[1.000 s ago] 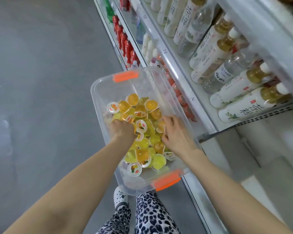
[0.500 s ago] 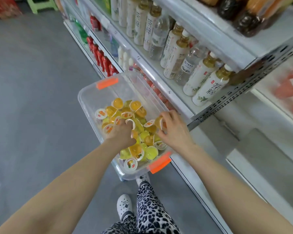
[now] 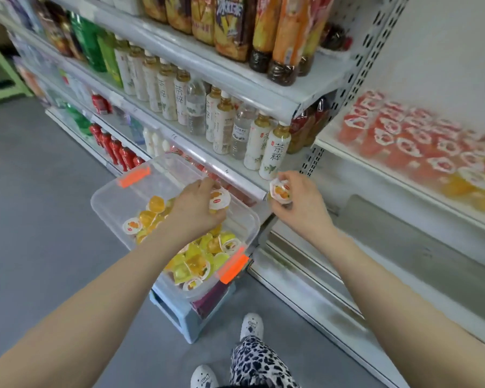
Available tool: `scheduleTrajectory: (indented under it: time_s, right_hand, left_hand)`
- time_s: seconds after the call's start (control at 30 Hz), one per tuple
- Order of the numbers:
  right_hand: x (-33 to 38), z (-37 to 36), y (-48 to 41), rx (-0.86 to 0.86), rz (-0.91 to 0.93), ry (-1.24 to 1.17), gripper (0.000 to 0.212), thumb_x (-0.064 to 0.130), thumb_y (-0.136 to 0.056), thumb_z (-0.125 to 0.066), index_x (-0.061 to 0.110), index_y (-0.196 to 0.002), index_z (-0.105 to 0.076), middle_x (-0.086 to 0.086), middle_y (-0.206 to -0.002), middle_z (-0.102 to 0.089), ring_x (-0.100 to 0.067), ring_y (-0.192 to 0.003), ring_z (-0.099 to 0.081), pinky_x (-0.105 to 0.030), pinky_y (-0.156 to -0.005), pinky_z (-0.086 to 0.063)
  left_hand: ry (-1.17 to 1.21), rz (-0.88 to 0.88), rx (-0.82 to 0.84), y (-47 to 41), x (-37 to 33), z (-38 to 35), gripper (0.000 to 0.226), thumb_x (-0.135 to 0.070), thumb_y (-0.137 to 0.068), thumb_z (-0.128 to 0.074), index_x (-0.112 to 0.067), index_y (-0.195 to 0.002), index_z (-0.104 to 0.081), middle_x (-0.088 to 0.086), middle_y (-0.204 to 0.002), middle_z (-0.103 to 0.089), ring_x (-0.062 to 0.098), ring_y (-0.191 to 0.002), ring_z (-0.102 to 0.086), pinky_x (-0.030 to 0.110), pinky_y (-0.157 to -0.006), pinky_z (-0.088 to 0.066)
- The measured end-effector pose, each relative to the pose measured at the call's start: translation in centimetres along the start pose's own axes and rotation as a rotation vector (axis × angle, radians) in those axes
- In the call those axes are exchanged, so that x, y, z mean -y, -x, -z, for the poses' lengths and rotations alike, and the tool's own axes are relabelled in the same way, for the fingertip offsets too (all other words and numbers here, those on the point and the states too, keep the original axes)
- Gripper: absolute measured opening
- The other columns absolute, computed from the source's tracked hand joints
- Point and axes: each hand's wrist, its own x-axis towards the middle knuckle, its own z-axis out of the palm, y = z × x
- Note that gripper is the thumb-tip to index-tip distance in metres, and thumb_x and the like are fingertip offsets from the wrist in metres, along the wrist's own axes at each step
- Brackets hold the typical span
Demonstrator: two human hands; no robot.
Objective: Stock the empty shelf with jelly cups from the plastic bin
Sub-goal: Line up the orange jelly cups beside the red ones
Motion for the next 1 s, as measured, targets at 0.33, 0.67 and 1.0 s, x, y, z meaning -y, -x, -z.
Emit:
scheduleTrajectory:
  time_s: [0.33, 0.67, 1.0]
  right_hand:
    - [-5.0, 12.2, 2.1, -0.272, -0.111, 0.122, 0.037, 0.037, -0.083, -0.064, 0.021, -0.115, -0.053, 0.001, -0.11, -0.059, -0.018, -0.102, -0.05, -0.025, -0.077, -0.03]
    - [-14.2, 26.5, 6.3, -0.527, -0.242, 0.175, 0.036, 0.038, -0.081, -0.071, 0.02, -0.11, -0.059, 0.003, -0.108, -0.063, -0.019, -0.102, -0.057, -0.03, -0.085, -0.041]
    - [-28.0, 34.2, 8.8, -0.424, -0.593, 0.143, 0.036, 0.035, -0.076, -0.073, 0.021, -0.106, -0.061, -0.004, -0.106, -0.066, -0.026, -0.101, -0.06, -0.031, -0.08, -0.043]
  left_hand:
    - [-0.006, -0.372, -0.015, -5.3, -12.6, -0.2, 0.046, -0.043, -0.076, -0.07, -0.023, -0.116, -0.059, -0.003, -0.113, -0.064, 0.021, -0.105, -0.056, 0.033, -0.086, -0.042]
    - [0.11, -0.589, -0.039, -8.4, -29.1, -3.6, 0.053, -0.05, -0.08, -0.07, -0.023, -0.123, -0.057, -0.008, -0.121, -0.06, 0.012, -0.111, -0.054, 0.022, -0.082, -0.036]
    - [0.125, -0.608, -0.02, -11.8, -41.5, -9.5, 0.057, -0.047, -0.081, -0.069, -0.02, -0.129, -0.056, -0.002, -0.126, -0.059, 0.017, -0.117, -0.053, 0.032, -0.095, -0.043]
